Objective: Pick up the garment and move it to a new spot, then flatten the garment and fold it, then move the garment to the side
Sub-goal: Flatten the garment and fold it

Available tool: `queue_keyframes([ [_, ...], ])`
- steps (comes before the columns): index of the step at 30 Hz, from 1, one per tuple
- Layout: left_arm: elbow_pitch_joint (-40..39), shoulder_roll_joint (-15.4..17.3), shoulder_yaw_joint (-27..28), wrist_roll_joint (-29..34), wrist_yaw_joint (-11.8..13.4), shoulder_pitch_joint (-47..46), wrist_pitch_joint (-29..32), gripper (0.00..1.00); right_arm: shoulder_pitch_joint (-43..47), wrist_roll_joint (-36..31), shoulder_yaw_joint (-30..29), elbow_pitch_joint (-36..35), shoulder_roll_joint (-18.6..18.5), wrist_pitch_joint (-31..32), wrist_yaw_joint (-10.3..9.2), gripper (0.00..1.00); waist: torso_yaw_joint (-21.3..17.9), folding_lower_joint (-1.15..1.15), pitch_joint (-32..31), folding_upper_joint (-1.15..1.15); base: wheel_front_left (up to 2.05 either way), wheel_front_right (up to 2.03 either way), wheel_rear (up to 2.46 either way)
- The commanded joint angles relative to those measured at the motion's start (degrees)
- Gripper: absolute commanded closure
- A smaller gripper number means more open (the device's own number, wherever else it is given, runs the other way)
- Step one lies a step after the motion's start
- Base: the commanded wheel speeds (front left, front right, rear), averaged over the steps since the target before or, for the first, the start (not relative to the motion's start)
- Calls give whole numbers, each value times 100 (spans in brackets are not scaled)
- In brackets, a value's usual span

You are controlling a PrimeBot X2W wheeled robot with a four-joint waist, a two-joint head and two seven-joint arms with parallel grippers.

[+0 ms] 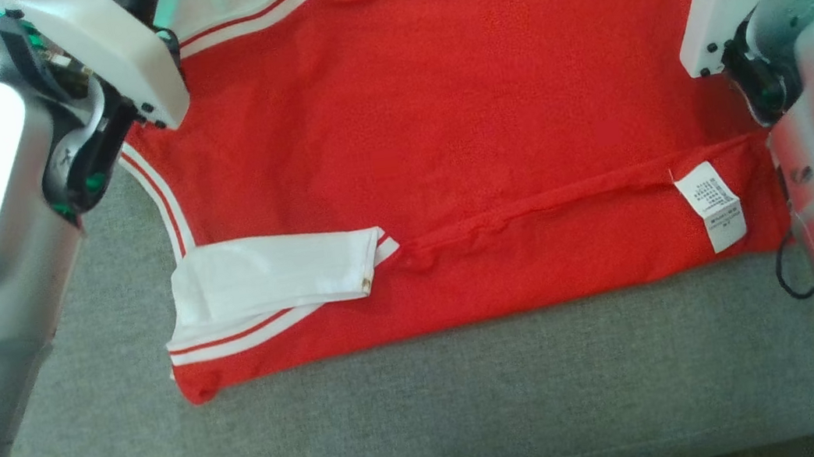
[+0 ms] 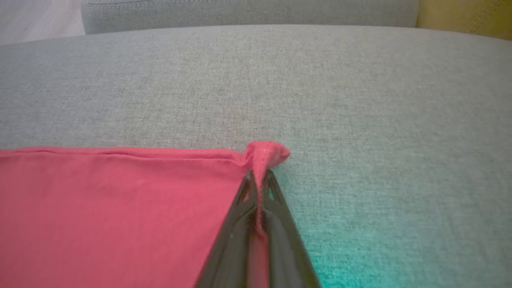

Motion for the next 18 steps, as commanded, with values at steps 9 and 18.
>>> queue_keyframes([
  [9, -395, 294, 268, -139, -27, 29, -252, 100, -240, -132, 45, 73, 176, -824, 42, 100, -121, 0, -165, 0, 0, 0, 0],
  [18, -1316, 647, 393, -368, 226, 1146, -554, 100, 406, 27, 337, -86, 98, -1554, 42, 100, -149, 0, -533, 0, 0, 0, 0],
])
